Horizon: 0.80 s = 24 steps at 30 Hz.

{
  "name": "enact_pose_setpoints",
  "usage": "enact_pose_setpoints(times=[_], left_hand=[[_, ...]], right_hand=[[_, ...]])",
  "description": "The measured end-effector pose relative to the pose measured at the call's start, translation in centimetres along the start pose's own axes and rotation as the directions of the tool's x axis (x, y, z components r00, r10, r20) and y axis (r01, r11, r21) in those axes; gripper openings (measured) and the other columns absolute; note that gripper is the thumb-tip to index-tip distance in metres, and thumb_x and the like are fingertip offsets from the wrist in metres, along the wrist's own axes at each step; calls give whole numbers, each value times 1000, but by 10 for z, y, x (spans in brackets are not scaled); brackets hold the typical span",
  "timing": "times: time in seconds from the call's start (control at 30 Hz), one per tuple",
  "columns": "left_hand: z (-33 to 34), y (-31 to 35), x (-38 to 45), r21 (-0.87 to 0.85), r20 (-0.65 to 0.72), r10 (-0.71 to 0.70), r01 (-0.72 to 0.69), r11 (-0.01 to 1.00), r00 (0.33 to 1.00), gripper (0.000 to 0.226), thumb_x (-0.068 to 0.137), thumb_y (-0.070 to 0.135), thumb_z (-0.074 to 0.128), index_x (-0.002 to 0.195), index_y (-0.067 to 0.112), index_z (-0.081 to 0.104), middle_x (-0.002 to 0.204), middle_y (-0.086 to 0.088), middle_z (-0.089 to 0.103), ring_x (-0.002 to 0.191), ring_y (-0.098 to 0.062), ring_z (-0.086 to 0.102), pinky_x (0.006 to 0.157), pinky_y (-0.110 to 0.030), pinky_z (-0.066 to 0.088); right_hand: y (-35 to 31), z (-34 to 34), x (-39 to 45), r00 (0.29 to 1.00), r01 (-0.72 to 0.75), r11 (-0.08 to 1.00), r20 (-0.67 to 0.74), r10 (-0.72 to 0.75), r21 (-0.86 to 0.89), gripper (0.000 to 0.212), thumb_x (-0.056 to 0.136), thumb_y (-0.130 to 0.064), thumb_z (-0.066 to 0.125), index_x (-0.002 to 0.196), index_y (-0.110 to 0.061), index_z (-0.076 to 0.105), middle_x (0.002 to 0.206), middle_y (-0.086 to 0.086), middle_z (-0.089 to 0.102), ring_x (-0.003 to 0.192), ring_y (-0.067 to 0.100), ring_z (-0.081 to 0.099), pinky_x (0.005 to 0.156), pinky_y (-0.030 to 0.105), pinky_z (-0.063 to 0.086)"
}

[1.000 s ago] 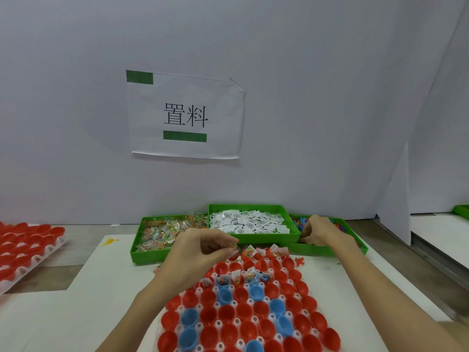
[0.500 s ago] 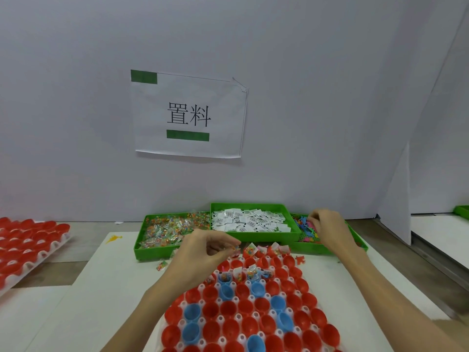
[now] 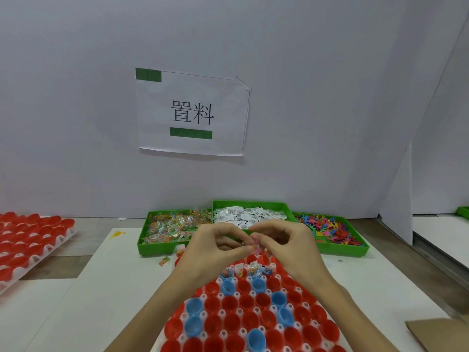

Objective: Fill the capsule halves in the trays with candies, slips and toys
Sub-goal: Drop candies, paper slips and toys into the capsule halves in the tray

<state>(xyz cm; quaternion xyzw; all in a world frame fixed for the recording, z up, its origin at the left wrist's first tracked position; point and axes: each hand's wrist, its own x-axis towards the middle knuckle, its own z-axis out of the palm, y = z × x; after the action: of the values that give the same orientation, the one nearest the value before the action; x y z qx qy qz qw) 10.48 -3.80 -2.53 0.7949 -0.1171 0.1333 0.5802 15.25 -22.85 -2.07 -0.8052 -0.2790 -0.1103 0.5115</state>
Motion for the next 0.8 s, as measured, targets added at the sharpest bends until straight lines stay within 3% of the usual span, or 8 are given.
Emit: enact_pose_setpoints(times=[0.2, 0.33, 0.47, 0.6, 0.7, 0.8], left_hand=[[-1, 0, -2, 50, -49, -29, 31, 998, 998, 14, 77, 22, 90, 87, 22, 80, 83, 5, 79, 76, -11, 77, 72, -22, 61], [-1, 0, -1, 24, -87, -57, 60, 998, 995, 26, 75, 21, 91, 97, 21, 78, 85, 5, 78, 77, -13, 76, 73, -23, 61], [-10, -1, 0, 157, -71, -97, 107, 982, 993, 13, 79, 23, 89, 89, 24, 82, 80, 9, 79, 73, -6, 76, 71, -21, 61], [-17, -2, 1, 199, -49, -155, 162, 967, 987, 9, 80, 22, 87, 85, 24, 81, 79, 10, 78, 73, -5, 75, 69, -19, 60], [-19, -4, 1, 203, -19, -174, 174, 964, 985, 9, 81, 22, 87, 86, 24, 80, 80, 9, 78, 75, -7, 75, 73, -23, 62], [-21, -5, 1, 214, -8, -181, 179, 960, 983, 10, 81, 23, 86, 87, 24, 79, 81, 6, 78, 77, -8, 75, 79, -30, 63]], right_hand=[[-1, 9, -2, 997, -64, 985, -29, 69, 158, 13, 85, -18, 81, 83, -31, 78, 82, -4, 77, 77, 12, 75, 70, 23, 60], [1, 10, -5, 995, -97, 955, -2, 101, 280, 9, 90, -20, 76, 86, -26, 80, 83, 1, 78, 77, 15, 76, 68, 20, 59], [5, 8, 6, 985, -164, 935, 102, 138, 314, 17, 97, -26, 66, 95, -16, 80, 90, 4, 79, 83, 22, 78, 72, 25, 62], [29, 2, 48, 989, -146, 989, 24, 147, -36, 12, 99, -16, 65, 101, -19, 77, 87, -1, 77, 80, 13, 75, 73, 29, 63], [50, 7, 80, 985, -131, 920, 53, 162, -368, 13, 98, -15, 66, 104, -18, 78, 93, -3, 76, 80, 7, 69, 75, 22, 58], [66, 19, 100, 963, -123, 846, 145, 229, -520, 12, 94, -19, 72, 103, -15, 80, 102, 2, 77, 82, 5, 64, 76, 18, 52]])
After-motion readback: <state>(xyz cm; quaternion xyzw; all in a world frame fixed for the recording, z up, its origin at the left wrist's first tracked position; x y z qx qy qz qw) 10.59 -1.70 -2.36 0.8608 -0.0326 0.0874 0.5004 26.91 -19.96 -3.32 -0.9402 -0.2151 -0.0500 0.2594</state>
